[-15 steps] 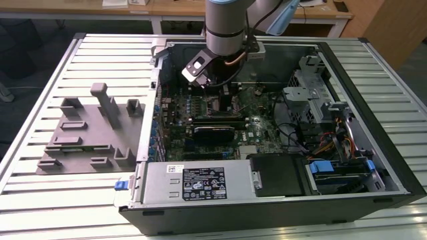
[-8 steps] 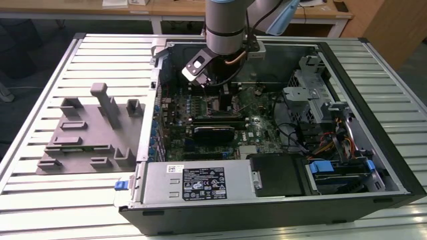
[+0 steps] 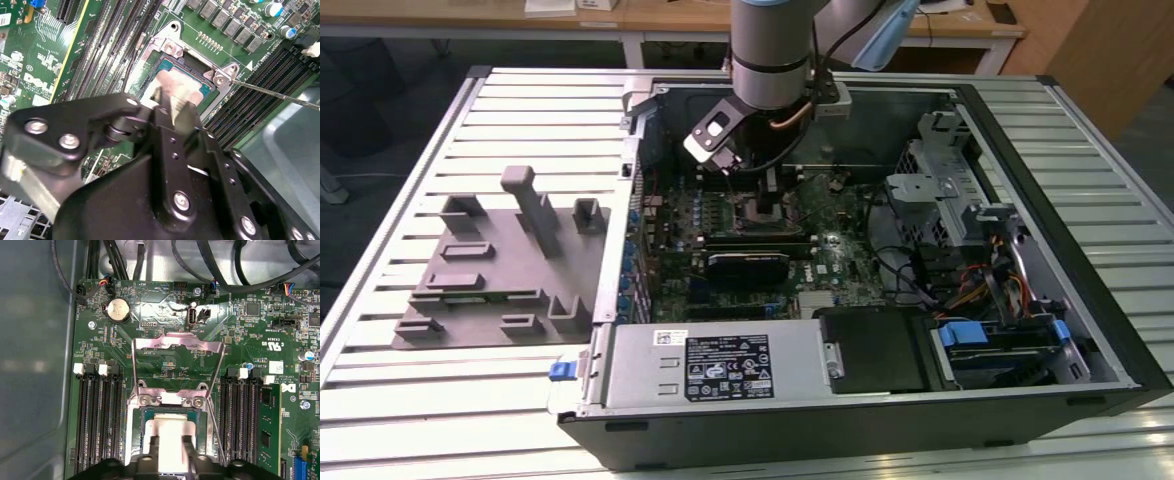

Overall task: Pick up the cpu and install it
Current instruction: 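Place the cpu into insertion slot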

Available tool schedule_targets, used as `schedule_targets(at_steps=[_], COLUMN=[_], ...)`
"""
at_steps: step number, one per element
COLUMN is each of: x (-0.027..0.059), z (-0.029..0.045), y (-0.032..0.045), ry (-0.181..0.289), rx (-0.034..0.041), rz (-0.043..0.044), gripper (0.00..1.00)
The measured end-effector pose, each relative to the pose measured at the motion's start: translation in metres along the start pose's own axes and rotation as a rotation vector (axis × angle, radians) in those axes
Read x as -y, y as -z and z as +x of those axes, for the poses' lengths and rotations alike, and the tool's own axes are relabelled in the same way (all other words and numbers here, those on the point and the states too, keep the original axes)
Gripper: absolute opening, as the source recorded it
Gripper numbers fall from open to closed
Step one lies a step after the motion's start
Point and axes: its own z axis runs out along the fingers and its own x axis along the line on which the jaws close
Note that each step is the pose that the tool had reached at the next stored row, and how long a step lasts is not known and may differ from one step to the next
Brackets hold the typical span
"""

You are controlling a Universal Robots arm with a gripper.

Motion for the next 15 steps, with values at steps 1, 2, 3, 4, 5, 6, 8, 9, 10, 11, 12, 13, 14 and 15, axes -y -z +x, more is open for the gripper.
schedule_targets(at_steps=[1, 2, 3, 4, 5, 6, 8, 9, 10, 11, 12, 13, 14, 15], x=[0.0, 0.0, 0.0, 0.0, 0.0, 0.0, 0.0, 0.0, 0.0, 0.0, 0.0, 0.0, 0.0, 0.0], z=[0.0, 0.0, 0.0, 0.0, 0.0, 0.0, 0.0, 0.0, 0.0, 0.0, 0.0, 0.0, 0.0, 0.0], y=[0.0, 0.0, 0.0, 0.0, 0.0, 0.0, 0.0, 0.0, 0.0, -0.0001, -0.0004, -0.0006, -0.0007, -0.0009], ry=[0.0, 0.0, 0.0, 0.0, 0.0, 0.0, 0.0, 0.0, 0.0, 0.0, 0.0, 0.0, 0.0, 0.0], rx=[0.0001, 0.0002, 0.0003, 0.0004, 0.0006, 0.0007, 0.0008, 0.001, 0.0011, 0.0014, 0.0012, 0.0012, 0.0013, 0.0012], rz=[0.0, 0.0, 0.0, 0.0, 0.0, 0.0, 0.0, 0.0, 0.0, 0.0001, 0.0, 0.0, 0.0, -0.0001], gripper=[0.3, 0.24, 0.18, 0.18, 0.13, 0.11, 0.11, 0.11, 0.11, 0.11, 0.11, 0.11, 0.11, 0.11])
